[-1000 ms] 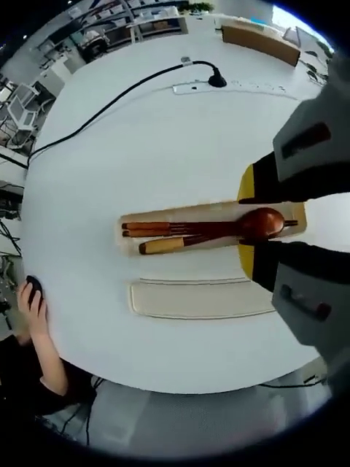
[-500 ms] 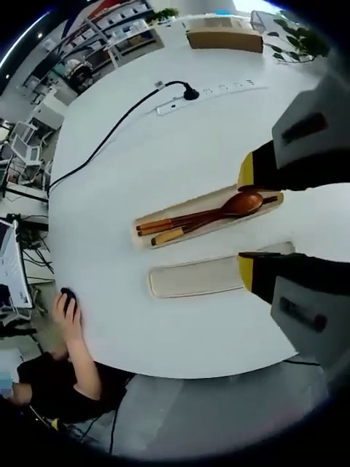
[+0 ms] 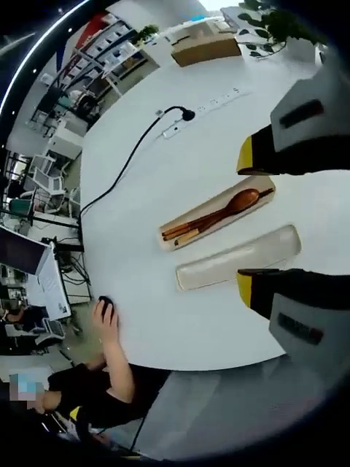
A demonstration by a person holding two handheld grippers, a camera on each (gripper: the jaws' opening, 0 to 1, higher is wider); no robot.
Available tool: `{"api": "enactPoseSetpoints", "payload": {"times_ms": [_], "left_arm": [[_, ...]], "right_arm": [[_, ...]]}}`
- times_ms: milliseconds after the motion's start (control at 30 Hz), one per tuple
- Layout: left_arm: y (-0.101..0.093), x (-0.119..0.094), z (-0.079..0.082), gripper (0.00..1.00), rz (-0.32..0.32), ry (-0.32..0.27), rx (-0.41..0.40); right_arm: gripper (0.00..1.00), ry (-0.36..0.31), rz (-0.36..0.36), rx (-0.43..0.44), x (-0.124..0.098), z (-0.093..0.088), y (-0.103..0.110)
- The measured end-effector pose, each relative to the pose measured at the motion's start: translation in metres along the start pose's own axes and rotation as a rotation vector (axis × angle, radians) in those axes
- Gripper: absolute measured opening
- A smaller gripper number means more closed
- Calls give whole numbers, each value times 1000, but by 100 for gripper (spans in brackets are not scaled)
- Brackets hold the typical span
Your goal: Arrange the utensils inside the cutlery case until each visible utensil rests in its matching compartment.
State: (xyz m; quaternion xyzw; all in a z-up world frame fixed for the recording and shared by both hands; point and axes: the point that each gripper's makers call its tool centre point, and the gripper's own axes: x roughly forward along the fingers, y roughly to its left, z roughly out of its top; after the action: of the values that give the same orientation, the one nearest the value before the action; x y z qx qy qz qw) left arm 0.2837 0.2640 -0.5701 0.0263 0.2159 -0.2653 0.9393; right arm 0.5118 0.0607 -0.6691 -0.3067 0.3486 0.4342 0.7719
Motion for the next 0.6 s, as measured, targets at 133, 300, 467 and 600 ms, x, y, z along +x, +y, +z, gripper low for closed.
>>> {"api": "enactPoseSetpoints", "payload": {"times_ms": [133,300,467,600], "left_arm": [[-3,8,3,85,-7,2,2],[2,18,9,85,15,-2,8],[3,29,7,84,10,4,73],[8,42,5,76,20,26,111]], "right_arm": [[53,-31,-9,6,-14,-9,1],[57,-179,-20,96,-30,-2,4],[57,-180,-60,64,-35,-16,8],[49,-175,-90,32,-42,-30,14]]}}
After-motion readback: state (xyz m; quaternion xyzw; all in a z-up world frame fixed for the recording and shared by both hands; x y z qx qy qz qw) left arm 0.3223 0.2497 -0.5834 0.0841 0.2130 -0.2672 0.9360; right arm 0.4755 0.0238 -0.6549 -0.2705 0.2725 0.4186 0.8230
